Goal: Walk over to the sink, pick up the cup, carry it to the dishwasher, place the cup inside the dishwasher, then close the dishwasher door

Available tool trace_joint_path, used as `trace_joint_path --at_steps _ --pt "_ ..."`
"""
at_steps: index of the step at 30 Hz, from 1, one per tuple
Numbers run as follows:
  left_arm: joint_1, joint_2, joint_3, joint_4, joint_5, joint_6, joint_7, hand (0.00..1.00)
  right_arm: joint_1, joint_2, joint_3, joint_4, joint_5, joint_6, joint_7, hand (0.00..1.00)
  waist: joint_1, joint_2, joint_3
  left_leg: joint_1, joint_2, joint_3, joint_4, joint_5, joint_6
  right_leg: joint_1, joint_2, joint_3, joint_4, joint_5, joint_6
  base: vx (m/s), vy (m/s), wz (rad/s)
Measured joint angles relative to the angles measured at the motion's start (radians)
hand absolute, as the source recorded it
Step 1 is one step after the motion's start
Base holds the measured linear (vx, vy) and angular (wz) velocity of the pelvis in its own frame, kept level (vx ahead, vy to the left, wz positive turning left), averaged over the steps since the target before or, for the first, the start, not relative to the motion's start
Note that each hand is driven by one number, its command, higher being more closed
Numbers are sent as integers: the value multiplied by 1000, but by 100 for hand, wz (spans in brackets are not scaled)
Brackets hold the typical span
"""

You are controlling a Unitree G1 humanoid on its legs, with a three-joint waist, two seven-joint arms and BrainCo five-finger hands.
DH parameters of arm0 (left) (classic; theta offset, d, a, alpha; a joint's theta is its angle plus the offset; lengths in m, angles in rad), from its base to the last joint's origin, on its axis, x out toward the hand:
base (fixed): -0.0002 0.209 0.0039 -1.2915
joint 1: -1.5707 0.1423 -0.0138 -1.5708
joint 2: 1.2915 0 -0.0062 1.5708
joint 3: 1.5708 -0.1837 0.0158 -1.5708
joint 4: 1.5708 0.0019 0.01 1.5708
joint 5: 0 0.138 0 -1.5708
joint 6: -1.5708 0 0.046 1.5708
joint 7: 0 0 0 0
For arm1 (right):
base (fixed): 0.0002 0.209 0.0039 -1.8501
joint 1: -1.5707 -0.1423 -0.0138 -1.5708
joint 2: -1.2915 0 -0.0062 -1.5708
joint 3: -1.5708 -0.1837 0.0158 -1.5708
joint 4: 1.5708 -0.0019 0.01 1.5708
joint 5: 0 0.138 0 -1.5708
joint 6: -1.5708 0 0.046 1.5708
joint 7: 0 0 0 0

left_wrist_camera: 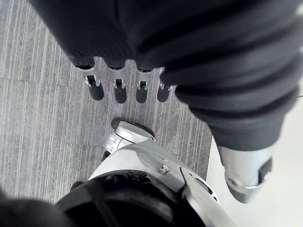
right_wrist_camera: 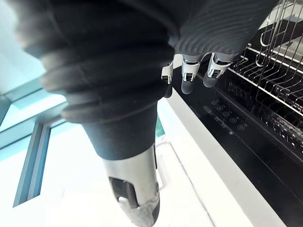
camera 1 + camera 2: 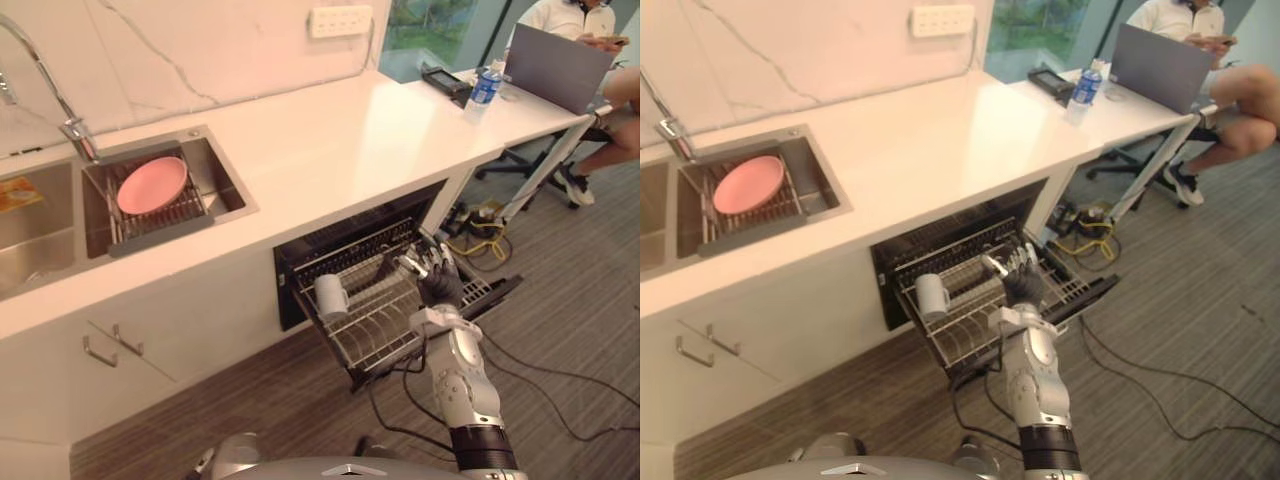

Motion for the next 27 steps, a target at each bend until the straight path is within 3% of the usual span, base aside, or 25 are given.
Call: trace_joint_path --at_steps 4,7,8,10,12,13,14,15,17,19,20,22,23,24,25,27 --pt "14 -5 5 3 -21 -28 -9 0 1 -2 -33 0 3 -2 -87 0 -20 5 15 -26 -31 -23 -7 32 20 0 -34 -29 10 1 11 18 57 34" --pt "21 -26 41 15 -56 -55 -48 0 -20 -7 -86 -6 -38 -32 -122 0 -30 18 43 -31 -51 -54 -16 54 12 30 -64 -67 2 -3 18 -5 29 58" --pt "26 -37 66 25 -64 -67 -59 0 -48 -11 -97 -7 -70 -51 -124 0 -33 17 59 -63 -39 -44 60 15 -2 35 -78 -66 10 -11 19 -69 84 30" --pt "41 -45 89 44 -64 -65 -79 0 -109 -17 -101 -16 -108 -81 -122 0 -39 10 65 -125 11 -33 211 -27 33 13 -135 -49 56 -34 44 -67 126 -2" --pt "62 -59 100 54 -59 -64 -86 0 -118 -26 -107 -71 -121 -98 -121 0 -45 17 62 -114 55 -43 197 -25 31 11 -162 -31 68 -45 58 2 205 -19" --pt "77 -88 125 69 -16 -75 -102 0 -110 -60 -118 -133 -126 -111 -121 0 -65 37 51 -103 91 -55 117 -46 40 -3 -187 -30 91 -58 92 130 340 -1" --pt "80 -91 140 80 17 -87 -112 0 -109 -72 -137 -156 -127 -118 -122 0 -74 36 54 -101 84 -21 112 0 -40 -2 -222 -17 115 -57 133 202 431 15" --pt "76 -79 143 80 68 -112 -119 0 -103 -75 -165 -160 -127 -124 -123 0 -87 5 59 -104 45 -13 132 -3 -44 1 -260 10 116 -53 151 190 366 25" --pt "61 -52 143 75 138 -145 -115 0 -99 -79 -202 -161 -126 -130 -122 0 -97 -27 46 -133 -8 -3 183 -45 -21 10 -301 51 95 -58 154 187 268 26" --pt "47 -28 138 61 167 -144 -114 0 -100 -79 -215 -161 -142 -136 -124 0 -96 -37 39 -152 -42 0 217 -62 -1 38 -311 56 49 -34 139 209 182 23" --pt "40 -18 123 37 177 -121 -111 0 -101 -84 -219 -161 -145 -134 -131 0 -92 -38 38 -160 -66 -3 234 -71 6 31 -328 48 48 38 171 174 146 7" --pt "40 -37 114 24 176 -97 -106 0 -104 -84 -222 -161 -129 -129 -150 0 -65 -22 34 -148 -85 10 204 -74 21 -12 -340 42 65 113 93 153 183 -28" --pt "51 -53 83 22 175 -75 -107 0 -105 -82 -229 -162 -128 -127 -143 0 -52 -7 25 -121 -100 30 149 -62 42 -38 -342 44 56 189 -3 129 177 -44" --pt "69 -64 70 -3 166 -55 -130 0 -103 -78 -240 -170 -157 -124 -127 0 -52 9 23 -84 -107 41 93 -48 64 -60 -344 45 110 193 -27 166 169 -33" --pt "73 -60 61 -15 152 -50 -135 0 -98 -78 -241 -179 -171 -123 -120 0 -55 7 27 -69 -107 44 75 -42 73 -78 -341 47 180 146 -21 140 85 -11" --pt "67 -37 47 -17 110 -13 -126 0 -90 -76 -237 -253 -188 -118 -87 0 -52 -4 35 -14 -104 34 18 -32 90 -112 -245 47 345 -70 29 144 59 -4"
